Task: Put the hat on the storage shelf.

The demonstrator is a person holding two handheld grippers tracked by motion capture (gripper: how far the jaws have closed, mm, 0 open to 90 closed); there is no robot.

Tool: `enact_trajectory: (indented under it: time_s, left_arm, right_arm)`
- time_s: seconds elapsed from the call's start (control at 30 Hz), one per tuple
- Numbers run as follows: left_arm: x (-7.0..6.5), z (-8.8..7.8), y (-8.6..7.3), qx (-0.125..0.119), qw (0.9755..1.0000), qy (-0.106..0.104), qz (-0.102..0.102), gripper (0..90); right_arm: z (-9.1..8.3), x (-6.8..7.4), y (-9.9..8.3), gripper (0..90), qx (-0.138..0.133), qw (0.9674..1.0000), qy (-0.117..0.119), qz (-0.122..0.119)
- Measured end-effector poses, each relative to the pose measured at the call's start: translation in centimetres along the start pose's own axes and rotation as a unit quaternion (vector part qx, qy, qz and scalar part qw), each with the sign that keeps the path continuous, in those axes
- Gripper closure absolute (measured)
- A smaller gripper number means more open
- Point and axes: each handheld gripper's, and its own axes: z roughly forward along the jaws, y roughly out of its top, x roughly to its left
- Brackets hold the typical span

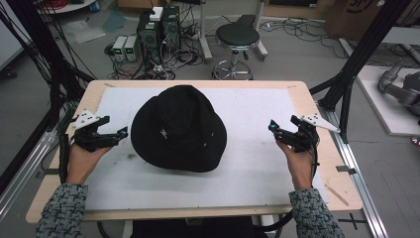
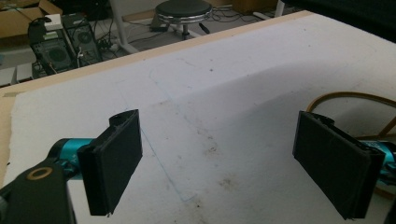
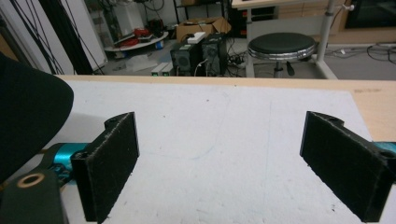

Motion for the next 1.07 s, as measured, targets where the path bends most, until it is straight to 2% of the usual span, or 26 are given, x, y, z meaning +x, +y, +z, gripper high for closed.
enact_trajectory:
  time_s: [0.17, 0.83, 1.07]
  left_arm:
    - [0.2, -0.1, 0.0, -0.004, 1.0, 0.003, -0.003, 16.0]
    - [0.0, -0.1, 0.0, -0.003, 1.0, 0.001, -0.002, 16.0]
    - [0.2, -0.1, 0.0, -0.002, 1.0, 0.002, -0.004, 16.0]
  right_arm:
    - [-0.1, 0.0, -0.5, 11.4, -0.005, 0.9998, 0.016, -0.008]
    - [0.5, 0.1, -1.0, 11.4, 0.012, 0.9996, 0.026, -0.008]
    - [0.5, -0.1, -1.0, 11.4, 0.008, 0.9995, 0.028, -0.008]
